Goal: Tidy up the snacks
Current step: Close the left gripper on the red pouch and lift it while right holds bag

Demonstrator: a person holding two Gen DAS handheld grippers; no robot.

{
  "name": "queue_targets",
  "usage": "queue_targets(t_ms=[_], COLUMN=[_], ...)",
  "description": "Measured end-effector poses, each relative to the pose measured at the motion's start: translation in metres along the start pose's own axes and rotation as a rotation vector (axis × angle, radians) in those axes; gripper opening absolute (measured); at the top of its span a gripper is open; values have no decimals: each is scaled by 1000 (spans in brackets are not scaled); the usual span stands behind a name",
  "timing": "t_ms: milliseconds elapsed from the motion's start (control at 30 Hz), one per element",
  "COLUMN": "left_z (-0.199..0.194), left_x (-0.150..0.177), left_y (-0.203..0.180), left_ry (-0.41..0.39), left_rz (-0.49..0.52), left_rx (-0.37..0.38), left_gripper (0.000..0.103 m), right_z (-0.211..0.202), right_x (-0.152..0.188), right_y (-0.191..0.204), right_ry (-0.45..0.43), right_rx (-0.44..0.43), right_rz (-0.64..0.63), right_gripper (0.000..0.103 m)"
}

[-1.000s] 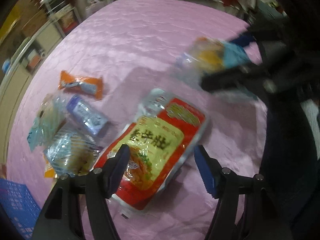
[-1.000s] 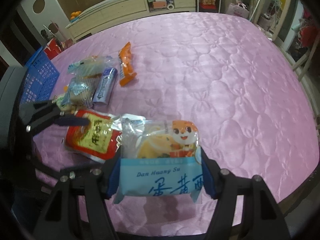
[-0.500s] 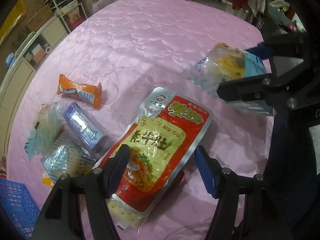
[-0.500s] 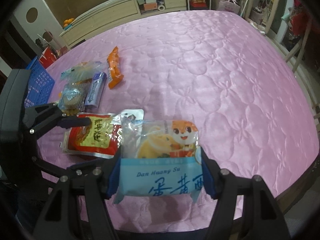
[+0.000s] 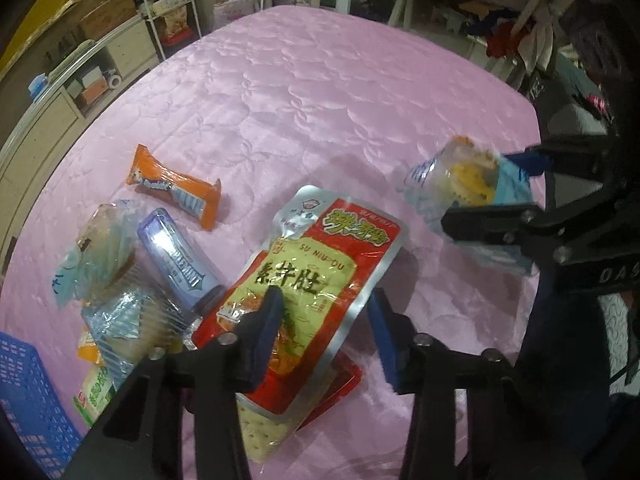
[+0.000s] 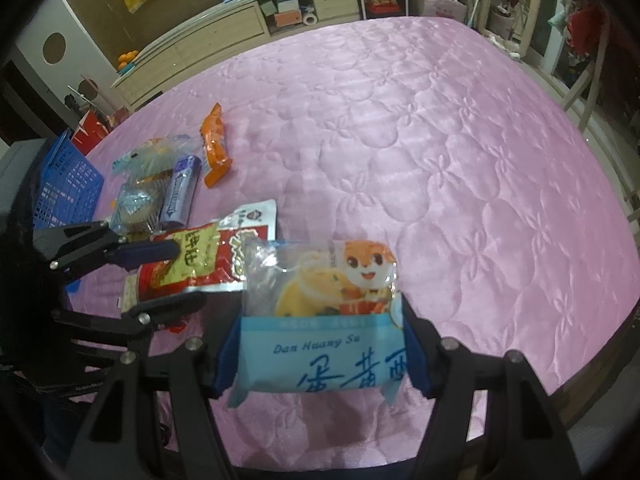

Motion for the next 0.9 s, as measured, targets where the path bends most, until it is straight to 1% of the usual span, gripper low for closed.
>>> queue_targets(t_ms=[167,200,233,267,333,400,500,600,633,667,700,733,767,867,900], left_z=[-6,-7,-8,-9,-6,-3,-5,-9,-10,-11,-11,-12,-13,-12,-10], left_x=[-4,-5,-6,-6,-3,1,7,8,8,8,8,6,4,-3,-5], left_y=[2,2,1,1,4,11,18,16,13,12,11,10,8,6,6], left_ry=[-34,-41,-40,-35,-24,-12,-11,-17,-13,-10,-12,-21,-31,-18,-11], left_rz=[-26,-27,-36,-44,-41,-61,-90,-91,-85,-77,-71,-59,-45,-27,-17], left_rx=[-5,-4,19,13,-28,-42,-32,-10,-2,0,-6,-9,-10,2,-11], left_gripper=[28,23,7,0,0,0,0,0,6,23,38,57,60,62,63], right_z=[-1,-1,-2,-2,-3,-4,-3,-1,0,1,1,2,2,4,5], right_x=[0,0,0,0,0,0,0,0,0,0,0,1,2,3,2], right_y=[0,0,0,0,1,3,6,7,6,5,4,3,3,1,0], right_ry=[-6,-7,-9,-9,-13,-14,-16,-11,-9,-9,-8,-6,-4,1,2], right_rx=[1,0,0,0,-1,-7,-13,-16,-17,-19,-21,-22,-21,-17,-15], right_rz=[8,10,11,10,10,12,6,6,10,14,17,19,18,10,5], right_gripper=[71,71,71,71,71,71,71,71,71,71,71,71,71,71,71])
Point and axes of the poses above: each gripper's, at about its wrist camera, not at the fingertips, and z roughly the way its jaws point, y to its left, x to its underside, the point moved 4 cm from there along z, roughly the way its jaws point, and after that the axes turned 14 degrees about x, right-handed, at the moved point
